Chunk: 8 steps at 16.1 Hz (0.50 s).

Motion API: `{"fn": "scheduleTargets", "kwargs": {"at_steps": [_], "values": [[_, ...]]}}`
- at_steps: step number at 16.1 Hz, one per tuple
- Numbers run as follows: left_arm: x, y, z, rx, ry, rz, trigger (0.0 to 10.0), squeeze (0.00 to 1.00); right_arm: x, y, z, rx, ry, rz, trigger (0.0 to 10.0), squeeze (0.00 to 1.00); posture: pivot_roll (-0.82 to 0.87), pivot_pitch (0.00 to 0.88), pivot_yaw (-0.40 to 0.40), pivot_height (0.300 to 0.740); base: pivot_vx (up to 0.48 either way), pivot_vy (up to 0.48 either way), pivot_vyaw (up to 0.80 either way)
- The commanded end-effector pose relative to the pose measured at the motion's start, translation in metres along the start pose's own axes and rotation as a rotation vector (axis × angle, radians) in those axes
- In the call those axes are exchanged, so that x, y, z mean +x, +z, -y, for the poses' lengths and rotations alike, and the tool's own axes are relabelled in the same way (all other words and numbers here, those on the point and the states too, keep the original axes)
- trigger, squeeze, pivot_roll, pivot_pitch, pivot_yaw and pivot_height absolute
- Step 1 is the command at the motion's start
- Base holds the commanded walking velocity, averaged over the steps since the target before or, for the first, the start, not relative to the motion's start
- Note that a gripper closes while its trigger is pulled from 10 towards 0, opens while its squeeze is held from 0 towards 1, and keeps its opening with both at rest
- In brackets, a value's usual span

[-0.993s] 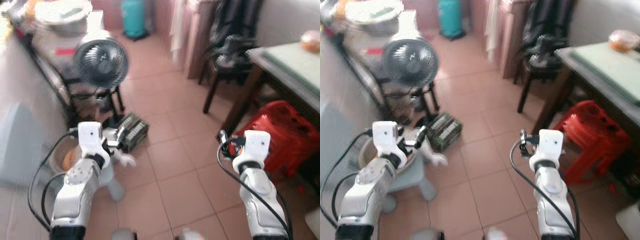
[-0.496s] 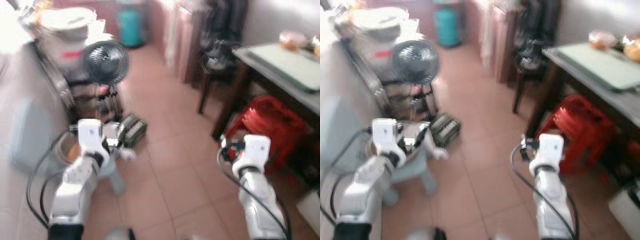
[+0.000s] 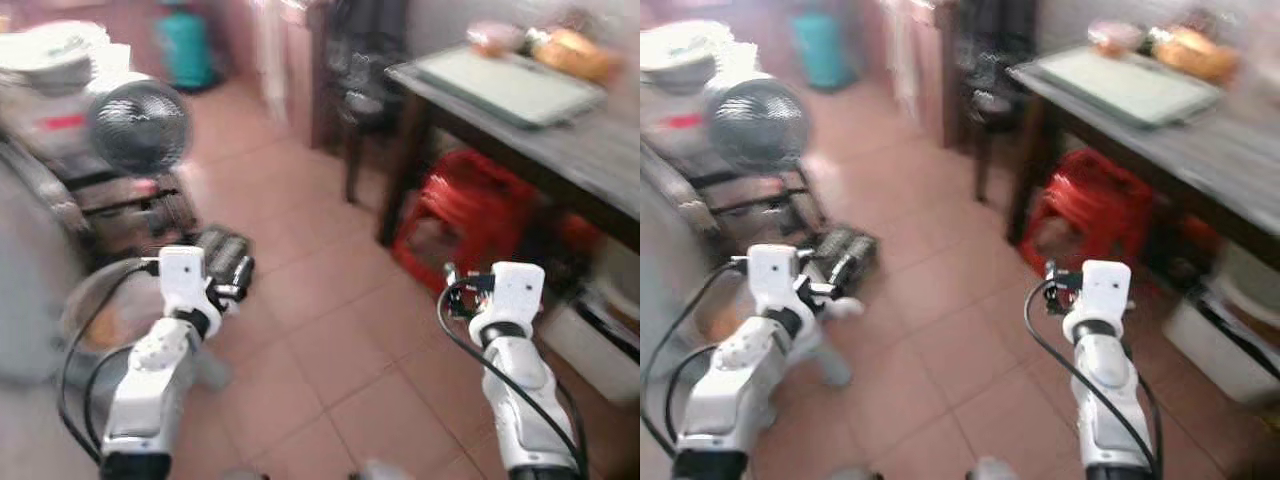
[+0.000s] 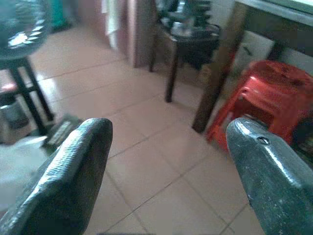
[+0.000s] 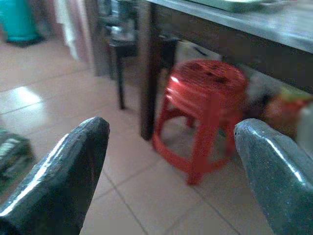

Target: Setting the table

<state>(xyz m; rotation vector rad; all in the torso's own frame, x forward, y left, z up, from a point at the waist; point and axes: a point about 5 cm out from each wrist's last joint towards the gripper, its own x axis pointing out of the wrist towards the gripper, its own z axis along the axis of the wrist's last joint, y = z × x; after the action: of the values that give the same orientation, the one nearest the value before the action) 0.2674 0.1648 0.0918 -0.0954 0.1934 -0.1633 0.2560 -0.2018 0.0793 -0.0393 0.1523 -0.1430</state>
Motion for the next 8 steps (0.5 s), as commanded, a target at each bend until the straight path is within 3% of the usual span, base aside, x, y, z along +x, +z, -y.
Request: {"fn": "scheduleTargets", "kwargs": {"at_steps": [1, 4, 8], "values": [[-0.0016, 0.0050, -0.0053, 0.035, 0.011, 0.024, 10.0, 0.00, 0.0005, 0.0017, -0.0007, 0.003, -0.008, 0.006, 10.0, 0.00, -0.02, 0.000, 0.034, 0.740, 0.000, 0.000, -0.80], [0.0019, 0.0104, -0.0037, 0.073, -0.007, 0.046, 10.0, 0.00, -0.0013, -0.0017, -0.0021, 0.011, -0.018, -0.001, 10.0, 0.00, -0.02, 0.000, 0.043, 0.740, 0.000, 0.000, -0.80], [0.0054, 0.0094, -0.0004, 0.029, 0.000, 0.052, 10.0, 0.00, -0.0016, -0.0020, -0.0061, 0.023, -0.020, 0.003, 10.0, 0.00, -0.02, 0.000, 0.052, 0.740, 0.000, 0.000, -0.80]]}}
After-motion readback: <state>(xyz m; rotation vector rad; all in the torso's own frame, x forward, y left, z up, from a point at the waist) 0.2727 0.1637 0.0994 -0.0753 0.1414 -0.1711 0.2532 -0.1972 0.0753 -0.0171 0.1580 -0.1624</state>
